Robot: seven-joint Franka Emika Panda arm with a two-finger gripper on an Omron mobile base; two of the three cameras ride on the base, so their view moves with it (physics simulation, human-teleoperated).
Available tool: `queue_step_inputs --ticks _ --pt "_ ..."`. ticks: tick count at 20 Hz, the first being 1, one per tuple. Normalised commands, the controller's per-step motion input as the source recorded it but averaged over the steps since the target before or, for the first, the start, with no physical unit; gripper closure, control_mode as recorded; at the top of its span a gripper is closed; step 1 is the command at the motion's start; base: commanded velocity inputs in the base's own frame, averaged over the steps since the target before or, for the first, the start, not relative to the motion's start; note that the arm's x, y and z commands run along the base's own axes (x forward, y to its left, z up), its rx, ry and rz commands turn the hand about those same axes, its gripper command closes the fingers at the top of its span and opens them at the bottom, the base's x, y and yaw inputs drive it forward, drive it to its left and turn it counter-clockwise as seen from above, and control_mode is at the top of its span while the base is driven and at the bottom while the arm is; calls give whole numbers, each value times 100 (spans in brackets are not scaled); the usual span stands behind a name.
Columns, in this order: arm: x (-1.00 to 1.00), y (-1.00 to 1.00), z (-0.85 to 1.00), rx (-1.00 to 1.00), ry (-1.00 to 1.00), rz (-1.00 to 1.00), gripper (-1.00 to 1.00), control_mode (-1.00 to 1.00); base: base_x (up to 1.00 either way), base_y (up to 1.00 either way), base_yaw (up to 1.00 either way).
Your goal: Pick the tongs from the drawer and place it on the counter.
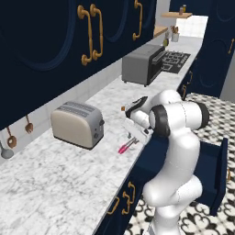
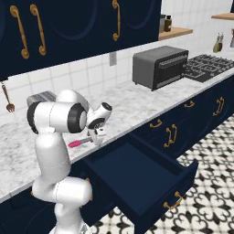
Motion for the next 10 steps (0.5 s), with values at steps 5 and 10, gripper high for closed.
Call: queue_step_inputs --ticks 5,10 --pt "68 11 -75 -1 -8 1 -100 -100 0 0 0" --pt "-39 -12 5 0 -11 1 -100 -100 0 0 0"
